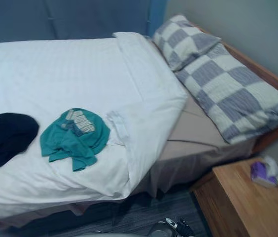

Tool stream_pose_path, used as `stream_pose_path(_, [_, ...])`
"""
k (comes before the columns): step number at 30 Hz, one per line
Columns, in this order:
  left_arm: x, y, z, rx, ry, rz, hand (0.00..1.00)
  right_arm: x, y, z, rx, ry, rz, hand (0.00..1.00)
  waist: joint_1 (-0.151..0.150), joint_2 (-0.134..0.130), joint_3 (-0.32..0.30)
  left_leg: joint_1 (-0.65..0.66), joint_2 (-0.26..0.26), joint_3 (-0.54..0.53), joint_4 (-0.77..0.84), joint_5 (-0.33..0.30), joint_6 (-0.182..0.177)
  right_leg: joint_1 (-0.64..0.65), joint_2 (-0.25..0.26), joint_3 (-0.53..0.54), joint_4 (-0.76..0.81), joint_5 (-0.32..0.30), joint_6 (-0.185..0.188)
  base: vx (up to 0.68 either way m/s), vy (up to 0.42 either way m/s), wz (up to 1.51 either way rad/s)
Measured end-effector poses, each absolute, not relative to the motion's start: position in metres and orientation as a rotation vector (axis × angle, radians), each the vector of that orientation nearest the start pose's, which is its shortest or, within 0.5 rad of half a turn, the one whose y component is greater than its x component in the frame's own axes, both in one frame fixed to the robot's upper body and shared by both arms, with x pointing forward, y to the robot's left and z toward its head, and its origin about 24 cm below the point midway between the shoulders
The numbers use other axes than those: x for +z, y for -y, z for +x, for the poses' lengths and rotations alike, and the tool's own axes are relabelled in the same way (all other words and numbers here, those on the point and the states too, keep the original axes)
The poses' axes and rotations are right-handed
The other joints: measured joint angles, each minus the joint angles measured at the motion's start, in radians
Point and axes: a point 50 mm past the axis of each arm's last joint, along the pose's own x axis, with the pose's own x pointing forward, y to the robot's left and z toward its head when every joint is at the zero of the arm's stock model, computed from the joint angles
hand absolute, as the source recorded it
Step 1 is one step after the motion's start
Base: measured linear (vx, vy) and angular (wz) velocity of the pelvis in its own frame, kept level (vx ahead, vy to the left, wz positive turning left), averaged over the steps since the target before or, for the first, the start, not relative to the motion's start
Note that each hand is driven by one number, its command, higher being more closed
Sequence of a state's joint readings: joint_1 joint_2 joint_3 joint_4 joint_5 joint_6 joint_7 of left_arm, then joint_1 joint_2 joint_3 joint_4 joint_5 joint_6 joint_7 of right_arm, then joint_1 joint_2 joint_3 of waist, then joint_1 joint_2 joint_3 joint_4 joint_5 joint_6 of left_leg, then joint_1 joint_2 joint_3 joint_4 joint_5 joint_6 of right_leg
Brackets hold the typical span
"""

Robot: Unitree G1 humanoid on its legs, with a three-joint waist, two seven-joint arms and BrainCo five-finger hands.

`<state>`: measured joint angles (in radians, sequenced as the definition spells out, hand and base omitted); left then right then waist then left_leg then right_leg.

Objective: Tidy the bed and pick cloth on bed and put in laundry

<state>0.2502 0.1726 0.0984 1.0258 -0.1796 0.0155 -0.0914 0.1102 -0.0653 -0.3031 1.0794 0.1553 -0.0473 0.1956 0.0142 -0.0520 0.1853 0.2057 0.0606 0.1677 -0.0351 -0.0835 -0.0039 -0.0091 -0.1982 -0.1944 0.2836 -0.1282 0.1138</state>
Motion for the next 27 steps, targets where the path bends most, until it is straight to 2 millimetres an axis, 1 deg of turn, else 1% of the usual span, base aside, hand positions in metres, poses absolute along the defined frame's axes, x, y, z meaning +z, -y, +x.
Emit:
stream_pose_path(1, [-0.162, -0.232, 0.028, 0.257, -1.231, -0.11, 0.0, -0.163, 0.201, 0.077, -0.253, -1.054, 0.345, 0.0, 0.0, -0.017, -0.004, -0.008, -0.011, -0.012, -0.001, 0.0, -0.007, 0.0, 0.011, 0.036, -0.062, 0.04, 0.005, -0.17, -0.23, 0.62])
stream_pose_path(2, [-0.162, -0.233, 0.028, 0.25, -1.223, -0.106, 0.0, -0.165, 0.198, 0.075, -0.245, -1.058, 0.365, 0.0, 0.005, -0.026, -0.007, -0.004, -0.013, -0.024, -0.024, 0.0, -0.019, 0.01, 0.014, 0.052, -0.093, 0.04, -0.003, 0.03, -0.214, 0.59])
stream_pose_path(3, [-0.163, -0.227, 0.027, 0.276, -1.225, -0.117, 0.0, -0.164, 0.204, 0.072, -0.246, -1.052, 0.361, 0.0, -0.002, -0.004, -0.013, 0.001, 0.006, 0.017, -0.056, 0.015, -0.038, 0.019, 0.029, 0.048, -0.108, 0.027, -0.003, 0.12, -0.201, 0.55])
stream_pose_path(4, [-0.165, -0.224, 0.027, 0.28, -1.231, -0.117, 0.0, -0.164, 0.206, 0.072, -0.251, -1.05, 0.36, 0.0, -0.003, 0.011, -0.008, 0.01, 0.018, 0.022, -0.068, 0.028, -0.057, 0.024, 0.038, 0.037, -0.113, 0.019, -0.011, 0.15, -0.134, 0.37])
stream_pose_path(5, [-0.166, -0.22, 0.024, 0.309, -1.234, -0.141, 0.0, -0.164, 0.207, 0.072, -0.247, -1.047, 0.365, 0.0, -0.004, 0.018, -0.006, 0.019, 0.036, 0.032, -0.068, 0.039, -0.068, 0.042, 0.052, 0.025, -0.118, 0.018, -0.014, 0.13, -0.124, 0.19])
stream_pose_path(6, [-0.166, -0.22, 0.023, 0.318, -1.233, -0.144, 0.0, -0.164, 0.206, 0.072, -0.239, -1.047, 0.371, 0.0, -0.003, 0.02, -0.006, 0.03, 0.05, 0.043, -0.068, 0.037, -0.073, 0.067, 0.066, 0.013, -0.134, 0.018, -0.015, 0.15, -0.124, 0.13])
stream_pose_path(8, [-0.166, -0.221, 0.021, 0.318, -1.223, -0.14, 0.0, -0.164, 0.203, 0.071, -0.208, -1.051, 0.378, 0.0, 0.005, 0.014, -0.014, 0.048, 0.073, 0.049, -0.068, 0.028, -0.089, 0.101, 0.091, 0.006, -0.168, 0.019, -0.022, 0.13, -0.079, 0.04])
stream_pose_path(10, [-0.166, -0.22, 0.02, 0.325, -1.22, -0.151, 0.0, -0.163, 0.202, 0.078, -0.178, -1.041, 0.38, 0.0, 0.006, 0.019, -0.018, 0.053, 0.077, 0.068, -0.063, 0.026, -0.094, 0.121, 0.1, 0.007, -0.201, 0.029, -0.031, 0.09, -0.013, -0.03])
stream_pose_path(14, [-0.166, -0.22, 0.019, 0.341, -1.22, -0.181, 0.0, -0.164, 0.202, 0.08, -0.174, -1.08, 0.404, 0.0, 0.007, 0.015, -0.019, 0.045, 0.077, 0.099, -0.042, 0.016, -0.105, 0.125, 0.108, 0.026, -0.233, 0.046, -0.032, 0.05, 0.016, -0.15])
stream_pose_path(16, [-0.166, -0.22, 0.02, 0.34, -1.216, -0.191, 0.0, -0.166, 0.202, 0.075, -0.268, -1.112, 0.476, 0.0, 0.009, 0.012, -0.018, 0.013, 0.071, 0.11, 0.028, -0.003, -0.108, 0.122, 0.097, 0.043, -0.242, 0.055, -0.033, 0.0, 0.001, -0.21])
stream_pose_path(18, [-0.167, -0.219, 0.019, 0.353, -1.227, -0.217, 0.0, -0.167, 0.204, 0.072, -0.364, -1.123, 0.528, 0.0, 0.006, 0.018, -0.019, 0.015, 0.07, 0.132, 0.037, -0.003, -0.108, 0.122, 0.096, 0.053, -0.243, 0.058, -0.033, -0.02, 0.003, -0.19])
stream_pose_path(20, [-0.167, -0.219, 0.019, 0.358, -1.243, -0.229, 0.0, -0.169, 0.209, 0.066, -0.535, -1.134, 0.58, 0.0, 0.004, 0.024, -0.019, 0.02, 0.072, 0.145, 0.036, -0.003, -0.108, 0.122, 0.1, 0.062, -0.243, 0.061, -0.036, -0.04, -0.004, -0.12])
stream_pose_path(21, [-0.167, -0.221, 0.018, 0.367, -1.251, -0.236, 0.0, -0.169, 0.217, 0.058, -0.684, -1.124, 0.626, 0.0, 0.002, 0.03, -0.022, 0.023, 0.075, 0.149, 0.026, -0.003, -0.107, 0.121, 0.101, 0.062, -0.246, 0.064, -0.037, -0.04, 0.002, -0.01])
stream_pose_path(22, [-0.167, -0.22, 0.018, 0.372, -1.256, -0.244, 0.0, -0.168, 0.223, 0.054, -0.758, -1.113, 0.641, 0.0, 0.001, 0.032, -0.024, 0.025, 0.076, 0.15, 0.014, -0.001, -0.105, 0.12, 0.103, 0.06, -0.248, 0.064, -0.038, -0.05, 0.006, 0.13])
stream_pose_path(23, [-0.168, -0.219, 0.019, 0.379, -1.262, -0.259, 0.0, -0.165, 0.239, 0.046, -0.906, -1.078, 0.66, 0.0, -0.003, 0.032, -0.025, 0.031, 0.077, 0.151, -0.017, 0.004, -0.098, 0.117, 0.11, 0.05, -0.248, 0.066, -0.038, -0.06, 0.004, 0.2])
stream_pose_path(24, [-0.168, -0.219, 0.017, 0.384, -1.275, -0.27, 0.0, -0.158, 0.259, 0.043, -1.035, -1.026, 0.66, 0.0, -0.007, 0.037, -0.03, 0.041, 0.074, 0.151, -0.048, 0.023, -0.094, 0.117, 0.109, 0.043, -0.248, 0.066, -0.039, -0.06, 0.005, 0.21])
stream_pose_path(25, [-0.168, -0.22, 0.017, 0.387, -1.282, -0.276, 0.0, -0.154, 0.272, 0.041, -1.094, -0.994, 0.651, 0.0, -0.008, 0.03, -0.029, 0.044, 0.071, 0.151, -0.063, 0.029, -0.093, 0.116, 0.109, 0.041, -0.249, 0.066, -0.039, -0.06, 0.009, 0.1])
stream_pose_path(26, [-0.168, -0.22, 0.016, 0.39, -1.287, -0.293, 0.0, -0.141, 0.302, 0.04, -1.207, -0.906, 0.63, 0.0, -0.009, 0.032, -0.032, 0.044, 0.068, 0.151, -0.067, 0.03, -0.091, 0.115, 0.106, 0.041, -0.249, 0.066, -0.038, -0.06, 0.015, 0.04])
stream_pose_path(27, [-0.168, -0.22, 0.013, 0.392, -1.301, -0.309, 0.0, -0.122, 0.337, 0.042, -1.307, -0.794, 0.597, 0.0, -0.013, 0.026, -0.035, 0.04, 0.064, 0.151, -0.067, 0.027, -0.09, 0.114, 0.102, 0.04, -0.251, 0.067, -0.034, -0.05, 0.017, 0.03])
